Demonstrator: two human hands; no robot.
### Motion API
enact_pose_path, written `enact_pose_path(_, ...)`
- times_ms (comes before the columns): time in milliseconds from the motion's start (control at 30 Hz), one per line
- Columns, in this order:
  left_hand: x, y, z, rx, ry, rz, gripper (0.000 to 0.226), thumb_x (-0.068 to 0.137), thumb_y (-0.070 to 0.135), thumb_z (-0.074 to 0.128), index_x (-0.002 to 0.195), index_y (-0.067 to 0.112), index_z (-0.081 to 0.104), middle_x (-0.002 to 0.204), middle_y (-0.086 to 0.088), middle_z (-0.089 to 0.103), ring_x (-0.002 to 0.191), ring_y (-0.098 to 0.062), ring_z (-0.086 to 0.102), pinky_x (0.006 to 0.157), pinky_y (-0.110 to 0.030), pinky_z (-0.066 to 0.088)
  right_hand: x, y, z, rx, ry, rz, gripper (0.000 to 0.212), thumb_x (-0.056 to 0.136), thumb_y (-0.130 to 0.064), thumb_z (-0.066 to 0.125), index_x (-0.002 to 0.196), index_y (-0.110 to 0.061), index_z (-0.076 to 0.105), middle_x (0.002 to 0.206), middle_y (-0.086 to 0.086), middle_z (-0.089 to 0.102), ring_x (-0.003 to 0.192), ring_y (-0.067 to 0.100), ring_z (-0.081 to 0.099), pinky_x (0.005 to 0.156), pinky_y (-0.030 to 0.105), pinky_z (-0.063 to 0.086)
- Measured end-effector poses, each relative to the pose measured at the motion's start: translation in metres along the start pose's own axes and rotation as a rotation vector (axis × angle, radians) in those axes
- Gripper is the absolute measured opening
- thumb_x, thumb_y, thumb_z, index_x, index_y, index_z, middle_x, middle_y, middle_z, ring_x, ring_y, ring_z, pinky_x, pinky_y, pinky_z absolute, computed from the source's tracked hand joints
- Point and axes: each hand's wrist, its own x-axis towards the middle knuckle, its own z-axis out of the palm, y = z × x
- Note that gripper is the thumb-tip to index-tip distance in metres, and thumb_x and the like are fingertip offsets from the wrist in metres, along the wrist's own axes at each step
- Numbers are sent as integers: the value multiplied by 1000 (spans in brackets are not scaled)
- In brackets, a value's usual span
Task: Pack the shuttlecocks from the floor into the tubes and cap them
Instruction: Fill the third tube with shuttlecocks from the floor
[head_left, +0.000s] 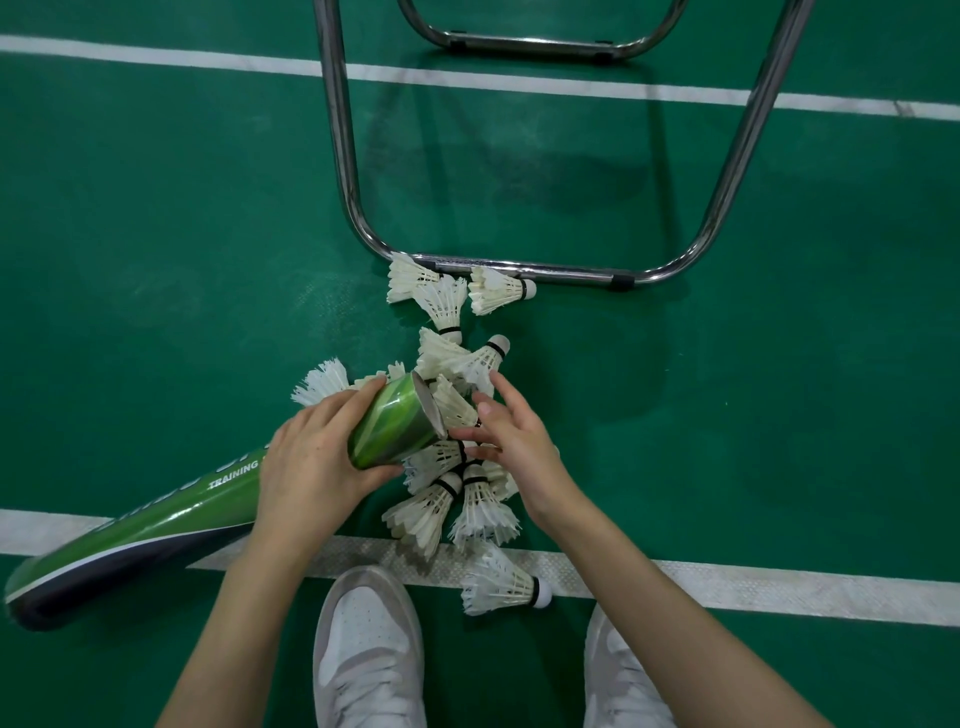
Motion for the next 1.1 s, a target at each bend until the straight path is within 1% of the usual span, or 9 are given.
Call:
enact_pose_path(100, 0, 0, 0, 0, 0, 3, 92, 59, 45, 81, 138, 31, 38, 123, 0, 57, 108, -26, 52, 89, -43, 42, 2, 1, -3, 69, 25, 17, 54, 99, -20, 41, 147, -29, 16, 153, 4, 26, 89, 13, 67, 79, 24, 54)
enact_pose_path(267, 0, 1, 0, -4, -3, 1, 92, 59, 45, 82, 138, 30, 38, 123, -1, 57, 108, -27, 53, 89, -44, 42, 8, -4, -10, 180, 49, 27, 56, 100, -19, 39, 147, -31, 13, 155, 5, 19, 101, 24, 65, 83, 30, 53)
enact_pose_path(500, -1, 3, 2, 6, -17, 5, 91, 59, 44, 82, 138, 30, 38, 122, 0, 57, 106, -26, 53, 88, -42, 42, 13, -2, -21, 196, 134, 55, 46, 98, -16, 43, 143, -16, 33, 146, 3, 35, 116, 15, 52, 88, 31, 52)
enact_pose_path(567, -2, 5, 2, 12, -17, 7, 91, 59, 44, 82, 138, 29, 38, 122, 0, 57, 106, -26, 53, 88, -43, 42, 11, -3, -25, 120, 181, 27, 41, 97, -16, 45, 138, -15, 40, 140, 0, 42, 114, 12, 51, 92, 30, 49)
enact_pose_path(667, -3, 9, 2, 9, -16, 19, 91, 59, 43, 82, 138, 28, 39, 122, -1, 58, 106, -26, 53, 88, -43, 42, 8, 1, -33, -86, 293, -65, 31, 94, -20, 51, 124, -18, 56, 122, -5, 54, 110, 7, 52, 89, 17, 41)
enact_pose_path(767, -4, 13, 2, 6, -20, 30, 91, 59, 44, 82, 138, 29, 39, 121, 0, 58, 105, -26, 53, 88, -43, 42, 6, 10, -44, -237, 392, -111, 25, 87, -27, 60, 112, -28, 63, 119, 4, 57, 117, 14, 49, 99, 25, 41)
enact_pose_path(833, -4, 18, 3, 5, -25, 41, 91, 59, 45, 81, 138, 30, 38, 122, 2, 57, 106, -25, 53, 89, -42, 42, 1, 12, -51, -310, 444, -131, 24, 84, -24, 64, 107, -28, 65, 114, 3, 59, 112, 12, 51, 98, 25, 41)
enact_pose_path(933, -6, 24, 5, 0, -25, 60, 90, 59, 46, 80, 138, 31, 38, 122, 3, 57, 107, -24, 53, 89, -41, 41, -9, 9, -60, -284, 539, -221, 15, 85, -11, 62, 96, -20, 66, 91, -8, 63, 93, 9, 55, 78, 7, 40)
enact_pose_path(1100, -7, 31, 9, 11, -35, 84, 90, 59, 46, 81, 137, 30, 39, 121, 1, 58, 106, -25, 54, 88, -40, 42, -18, -3, -62, -123, 533, -252, 13, 86, -2, 61, 91, -14, 63, 81, -7, 61, 76, 7, 58, 68, 9, 45)
